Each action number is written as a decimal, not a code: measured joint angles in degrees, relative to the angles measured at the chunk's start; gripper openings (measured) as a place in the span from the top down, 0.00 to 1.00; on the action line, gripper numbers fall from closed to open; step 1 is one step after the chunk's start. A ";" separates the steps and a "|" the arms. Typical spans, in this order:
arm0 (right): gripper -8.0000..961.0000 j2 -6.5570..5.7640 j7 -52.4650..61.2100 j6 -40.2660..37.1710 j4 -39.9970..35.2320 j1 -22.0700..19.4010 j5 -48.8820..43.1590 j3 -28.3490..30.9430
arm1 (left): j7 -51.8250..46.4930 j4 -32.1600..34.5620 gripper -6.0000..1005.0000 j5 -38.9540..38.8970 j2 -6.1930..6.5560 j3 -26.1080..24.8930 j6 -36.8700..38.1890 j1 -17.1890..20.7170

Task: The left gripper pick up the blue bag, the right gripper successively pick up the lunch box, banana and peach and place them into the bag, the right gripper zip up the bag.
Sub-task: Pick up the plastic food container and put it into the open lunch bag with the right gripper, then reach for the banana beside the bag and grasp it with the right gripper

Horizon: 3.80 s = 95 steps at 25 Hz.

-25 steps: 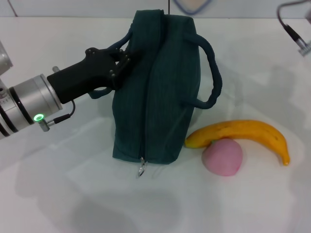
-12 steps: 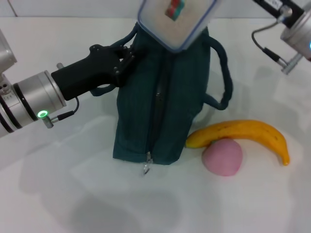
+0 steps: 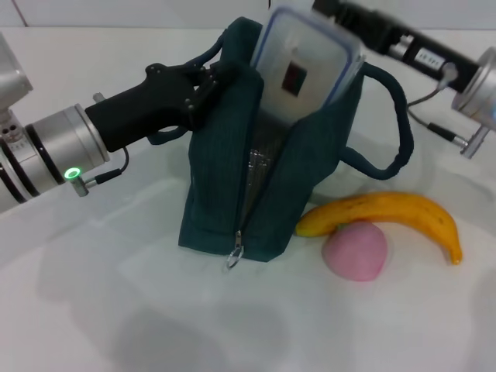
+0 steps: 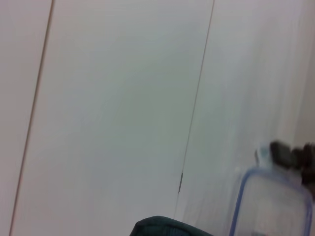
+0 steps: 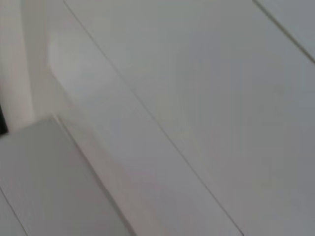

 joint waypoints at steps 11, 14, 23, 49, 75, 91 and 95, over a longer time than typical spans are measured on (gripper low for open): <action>0.78 0.18 3.18 5.78 -2.57 0.20 0.20 -6.65 | -0.01 -0.09 0.95 -0.01 0.00 0.12 -1.54 -0.65; 0.78 0.16 3.25 5.49 -3.86 -0.33 0.35 -6.78 | 0.20 -0.09 0.95 -0.01 0.00 0.04 -1.64 -0.71; 0.48 -0.33 4.39 -5.08 -20.35 -9.83 0.78 -7.00 | 1.56 -0.09 0.95 -0.72 0.00 -0.23 -2.33 -0.03; 0.26 -0.97 42.99 1.53 -53.10 -7.62 -42.10 -32.19 | 2.98 -0.26 0.95 -0.71 0.00 -0.01 -2.32 0.49; 0.33 -0.45 46.48 0.45 -54.96 -1.73 -53.95 -43.99 | 3.72 -0.12 0.95 -2.19 0.17 -0.41 -4.61 1.38; 0.37 -0.25 46.36 5.94 -49.56 0.63 -55.46 -50.46 | 3.78 -0.14 0.95 -2.96 0.12 -0.41 -5.25 0.21; 0.38 -0.13 46.25 6.30 -49.33 0.67 -55.38 -51.72 | 3.77 -0.16 0.95 -3.15 0.09 -0.41 -5.25 0.15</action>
